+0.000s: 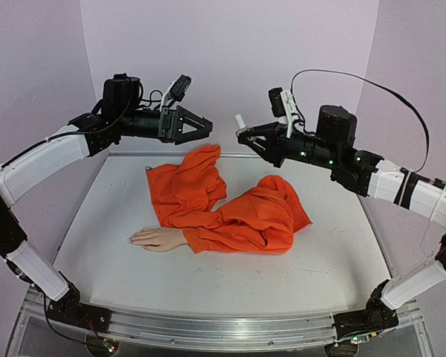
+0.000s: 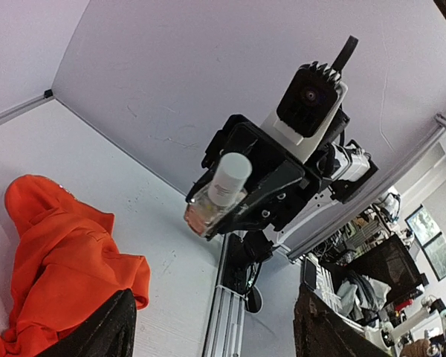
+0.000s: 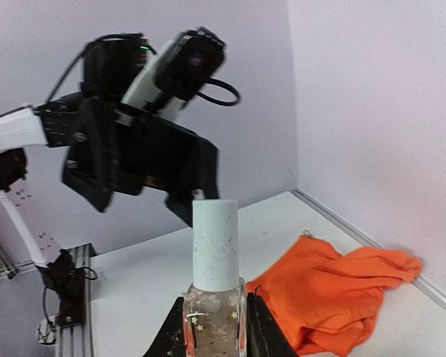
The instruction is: Paint the nails
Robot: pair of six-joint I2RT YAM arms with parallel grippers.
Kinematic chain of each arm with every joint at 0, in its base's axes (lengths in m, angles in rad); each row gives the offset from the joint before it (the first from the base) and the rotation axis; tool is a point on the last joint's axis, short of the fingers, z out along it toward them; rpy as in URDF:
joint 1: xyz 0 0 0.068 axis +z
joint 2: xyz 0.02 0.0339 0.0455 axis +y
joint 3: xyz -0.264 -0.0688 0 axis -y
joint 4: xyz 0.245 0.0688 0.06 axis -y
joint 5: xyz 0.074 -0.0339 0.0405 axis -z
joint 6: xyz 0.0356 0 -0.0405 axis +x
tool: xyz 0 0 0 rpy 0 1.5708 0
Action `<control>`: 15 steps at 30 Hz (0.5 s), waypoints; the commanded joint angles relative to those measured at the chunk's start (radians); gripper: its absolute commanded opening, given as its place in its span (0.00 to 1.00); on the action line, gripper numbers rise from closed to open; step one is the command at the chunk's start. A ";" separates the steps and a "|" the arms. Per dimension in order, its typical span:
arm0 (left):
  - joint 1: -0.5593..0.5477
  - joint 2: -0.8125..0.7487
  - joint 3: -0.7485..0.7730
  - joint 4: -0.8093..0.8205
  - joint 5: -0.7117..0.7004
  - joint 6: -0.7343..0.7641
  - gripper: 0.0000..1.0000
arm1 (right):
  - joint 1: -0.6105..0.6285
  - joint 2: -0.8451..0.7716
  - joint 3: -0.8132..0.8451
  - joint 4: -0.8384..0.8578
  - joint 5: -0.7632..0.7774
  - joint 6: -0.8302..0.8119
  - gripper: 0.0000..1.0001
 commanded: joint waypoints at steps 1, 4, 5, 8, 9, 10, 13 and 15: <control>-0.012 -0.026 0.057 -0.033 -0.098 -0.053 0.73 | 0.022 0.013 0.074 -0.029 0.224 -0.090 0.00; -0.034 0.011 0.128 -0.165 -0.158 0.014 0.73 | 0.041 0.043 0.095 -0.052 0.261 -0.100 0.00; -0.037 0.019 0.139 -0.178 -0.161 0.016 0.73 | 0.048 0.052 0.102 -0.058 0.268 -0.117 0.00; -0.037 0.032 0.154 -0.187 -0.165 0.015 0.73 | 0.073 0.078 0.126 -0.079 0.276 -0.156 0.00; -0.038 0.037 0.164 -0.188 -0.163 0.015 0.73 | 0.081 0.085 0.133 -0.086 0.279 -0.167 0.00; -0.039 0.042 0.170 -0.191 -0.163 0.015 0.71 | 0.090 0.093 0.138 -0.094 0.278 -0.180 0.00; -0.041 0.057 0.193 -0.202 -0.158 0.020 0.66 | 0.110 0.108 0.150 -0.104 0.290 -0.205 0.00; -0.042 0.068 0.208 -0.228 -0.172 0.032 0.61 | 0.119 0.113 0.156 -0.104 0.298 -0.213 0.00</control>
